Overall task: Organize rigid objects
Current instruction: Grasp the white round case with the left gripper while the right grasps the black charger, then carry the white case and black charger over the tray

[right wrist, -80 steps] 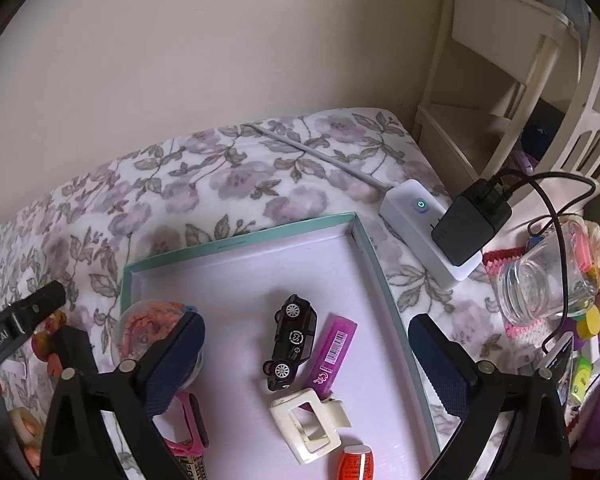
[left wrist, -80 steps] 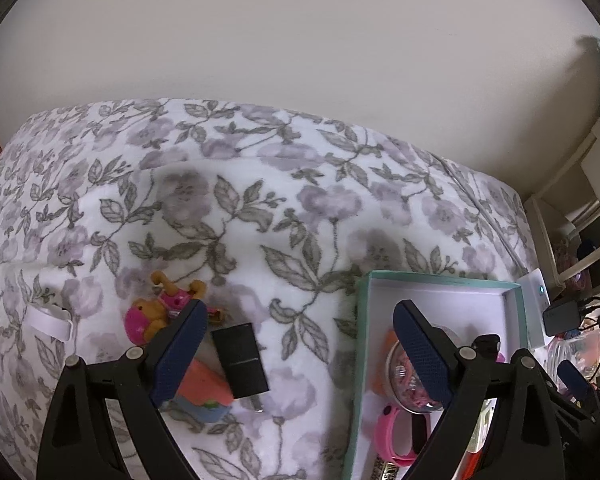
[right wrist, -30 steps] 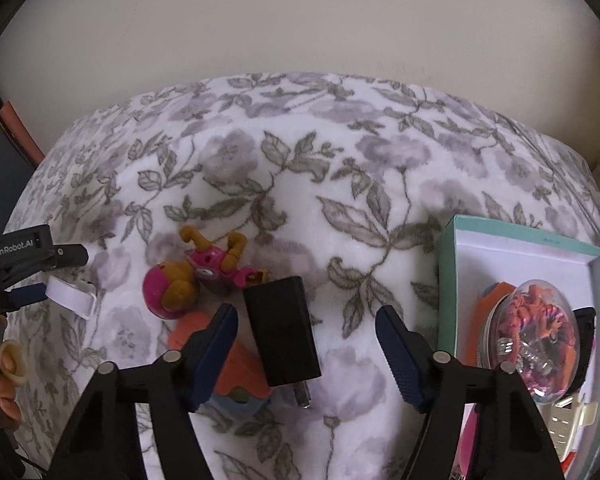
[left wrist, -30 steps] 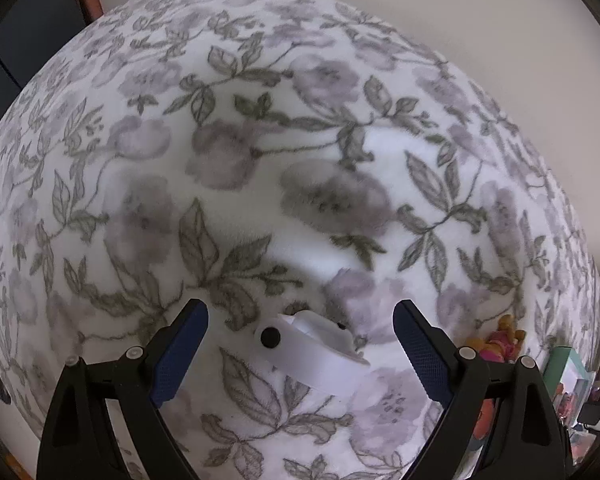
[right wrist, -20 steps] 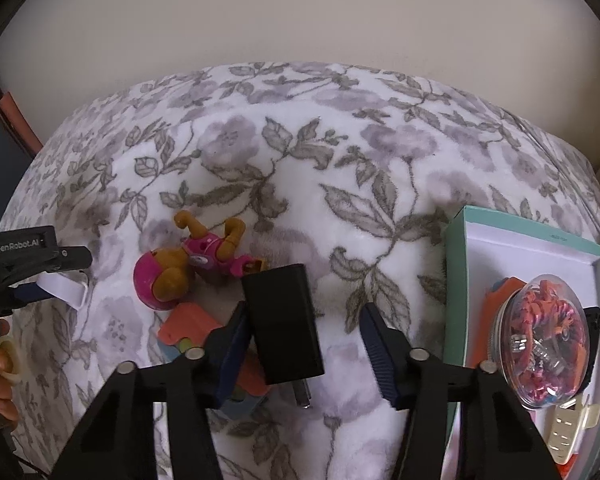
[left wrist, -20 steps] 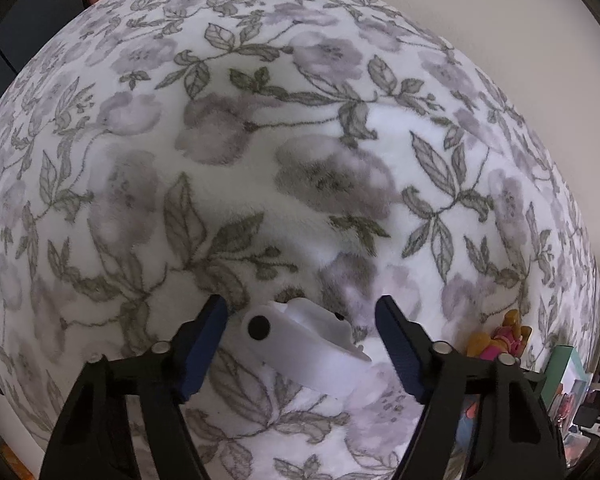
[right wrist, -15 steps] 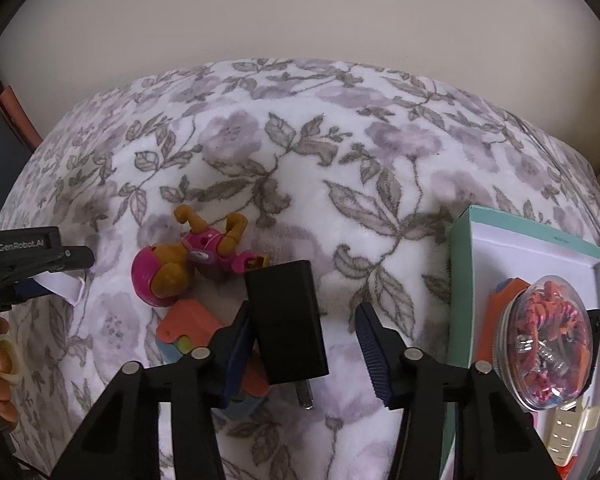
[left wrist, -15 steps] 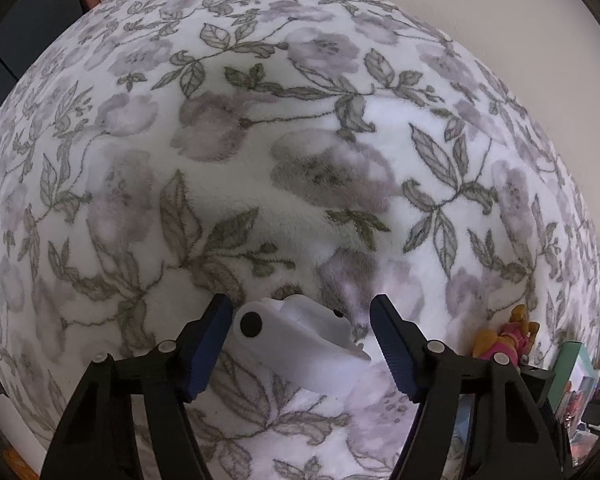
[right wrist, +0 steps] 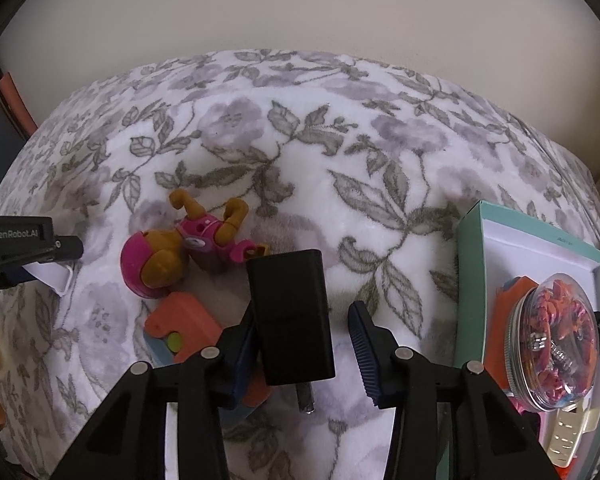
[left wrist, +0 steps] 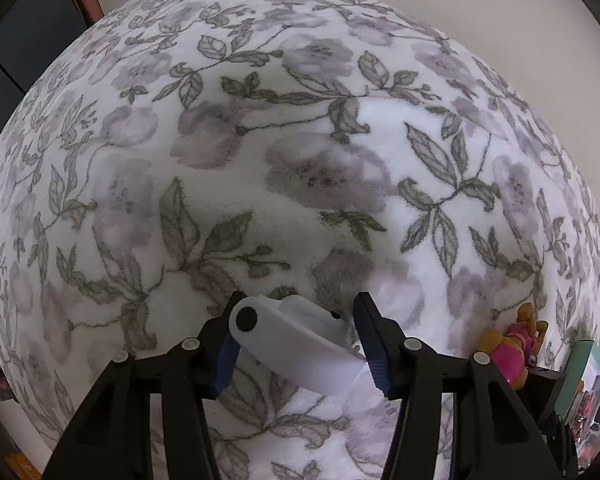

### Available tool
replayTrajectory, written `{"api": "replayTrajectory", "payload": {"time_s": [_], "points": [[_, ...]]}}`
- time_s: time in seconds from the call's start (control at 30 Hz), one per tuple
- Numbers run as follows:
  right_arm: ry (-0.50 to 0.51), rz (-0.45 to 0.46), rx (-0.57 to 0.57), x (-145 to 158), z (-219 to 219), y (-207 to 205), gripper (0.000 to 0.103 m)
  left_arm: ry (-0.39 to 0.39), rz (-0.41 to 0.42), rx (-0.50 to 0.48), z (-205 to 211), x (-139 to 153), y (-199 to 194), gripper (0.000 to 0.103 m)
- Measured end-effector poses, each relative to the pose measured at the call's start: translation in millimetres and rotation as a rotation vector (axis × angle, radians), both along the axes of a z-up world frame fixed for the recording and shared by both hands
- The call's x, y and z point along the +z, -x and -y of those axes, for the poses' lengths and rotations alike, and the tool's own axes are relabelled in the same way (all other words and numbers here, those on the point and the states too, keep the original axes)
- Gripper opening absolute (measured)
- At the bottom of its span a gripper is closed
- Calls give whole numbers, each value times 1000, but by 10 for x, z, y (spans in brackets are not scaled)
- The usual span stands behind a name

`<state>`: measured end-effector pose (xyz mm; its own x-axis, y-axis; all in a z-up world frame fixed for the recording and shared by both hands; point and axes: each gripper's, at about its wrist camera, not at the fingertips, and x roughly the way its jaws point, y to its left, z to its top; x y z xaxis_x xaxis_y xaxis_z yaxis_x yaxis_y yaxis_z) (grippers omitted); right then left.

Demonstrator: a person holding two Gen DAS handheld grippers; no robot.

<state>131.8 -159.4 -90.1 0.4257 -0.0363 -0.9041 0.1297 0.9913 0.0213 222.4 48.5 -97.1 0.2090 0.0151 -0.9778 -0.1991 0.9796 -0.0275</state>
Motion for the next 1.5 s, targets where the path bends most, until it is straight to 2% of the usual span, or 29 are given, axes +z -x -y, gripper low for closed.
{"api": "replayTrajectory", "payload": {"time_s": [0.2,0.27,0.33,0.67,1.07,1.33,1.5], "points": [[4,1,4,-2,-5,3,43,-1,3,0,42,-11,-9,56],[5,3,10,3,-15,6,35,4,5,-1,22,-2,-2,55],[13,5,12,12,-24,8,31,18,9,2,15,5,-6,55],[-1,11,1,65,31,11,31,75,45,25,-71,120,12,54],[-12,96,-25,513,144,65,31,115,200,12,-69,790,53,54],[-23,169,-53,885,321,171,31,165,300,-40,115,1236,162,54],[-31,199,-76,1060,466,261,31,191,338,-83,254,1417,253,54]]}}
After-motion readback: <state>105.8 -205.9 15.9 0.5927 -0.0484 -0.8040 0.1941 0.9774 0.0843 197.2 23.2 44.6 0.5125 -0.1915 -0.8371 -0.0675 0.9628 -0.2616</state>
